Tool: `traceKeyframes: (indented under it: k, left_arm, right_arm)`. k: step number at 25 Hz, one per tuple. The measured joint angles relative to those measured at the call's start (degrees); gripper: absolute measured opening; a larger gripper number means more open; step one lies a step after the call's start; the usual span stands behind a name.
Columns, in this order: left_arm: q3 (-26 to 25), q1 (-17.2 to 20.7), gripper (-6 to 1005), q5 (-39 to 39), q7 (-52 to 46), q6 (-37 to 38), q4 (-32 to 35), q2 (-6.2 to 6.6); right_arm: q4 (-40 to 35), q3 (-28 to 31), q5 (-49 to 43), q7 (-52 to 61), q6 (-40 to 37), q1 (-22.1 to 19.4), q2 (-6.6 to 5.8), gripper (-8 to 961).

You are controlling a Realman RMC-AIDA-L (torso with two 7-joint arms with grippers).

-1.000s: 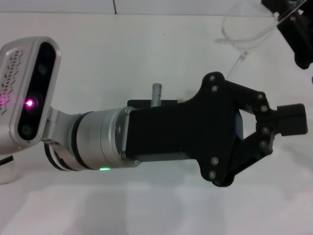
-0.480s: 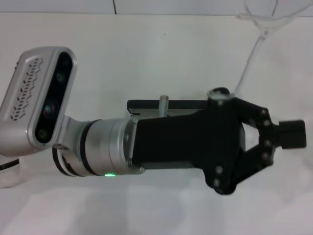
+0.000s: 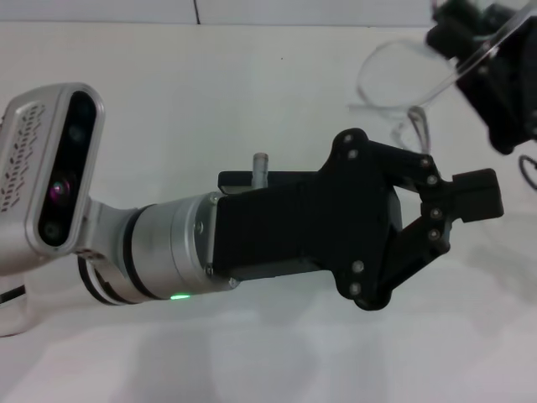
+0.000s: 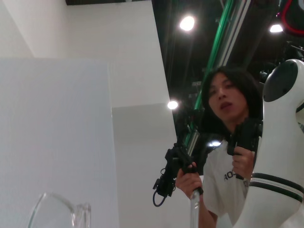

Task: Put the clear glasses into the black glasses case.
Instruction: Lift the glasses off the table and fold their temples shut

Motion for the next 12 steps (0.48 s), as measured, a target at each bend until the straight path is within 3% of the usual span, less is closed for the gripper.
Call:
traceKeyframes:
  k: [12]
  left_arm:
    - [0.0, -0.1, 44, -0.5, -0.3, -0.2, -0.9, 0.10]
  right_arm:
    - [-0.6, -1.9, 4.1, -1.4, 1.1, -0.3, 0.00, 126]
